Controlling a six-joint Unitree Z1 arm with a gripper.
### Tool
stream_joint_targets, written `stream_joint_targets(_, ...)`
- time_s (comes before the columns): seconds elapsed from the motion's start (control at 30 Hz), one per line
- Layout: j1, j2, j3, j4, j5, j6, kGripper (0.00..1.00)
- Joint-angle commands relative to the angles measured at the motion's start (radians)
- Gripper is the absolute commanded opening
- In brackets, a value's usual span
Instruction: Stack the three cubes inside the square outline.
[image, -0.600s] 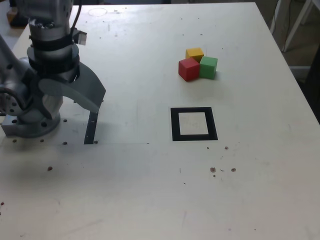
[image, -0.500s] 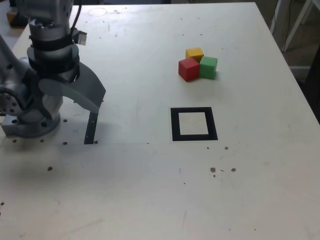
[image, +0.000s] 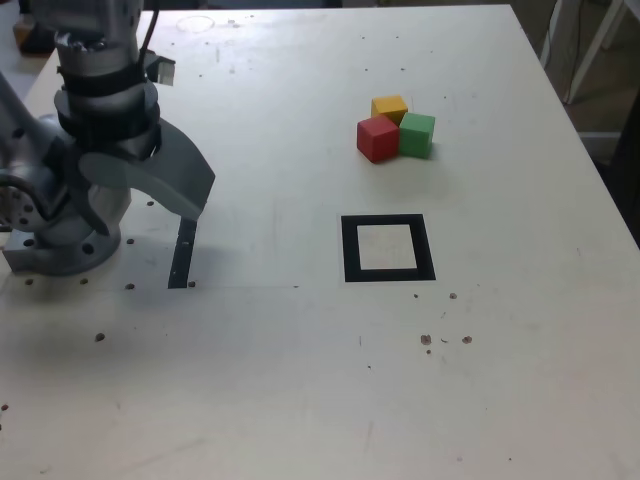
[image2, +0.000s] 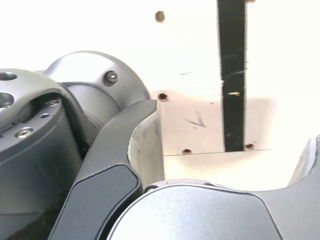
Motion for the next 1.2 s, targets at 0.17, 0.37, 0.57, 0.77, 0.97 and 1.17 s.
stream_joint_targets(0.17,0.001,0.027,-0.041,0.008,0.044,0.049,0.98)
stream_joint_targets(0.37,0.027,0.041,-0.099,0.015,0.085,0.151,0.98)
stream_joint_targets(0.57,0.134,0.085,-0.199,0.044,0.077,0.401,0.97)
stream_joint_targets(0.77,0.184,0.164,-0.312,0.091,0.133,0.6,0.97)
stream_joint_targets(0.97,0.223,0.224,-0.382,0.105,0.184,0.748,0.98)
stream_joint_targets(1.17,0.288,0.277,-0.447,0.084,0.228,0.884,1.0)
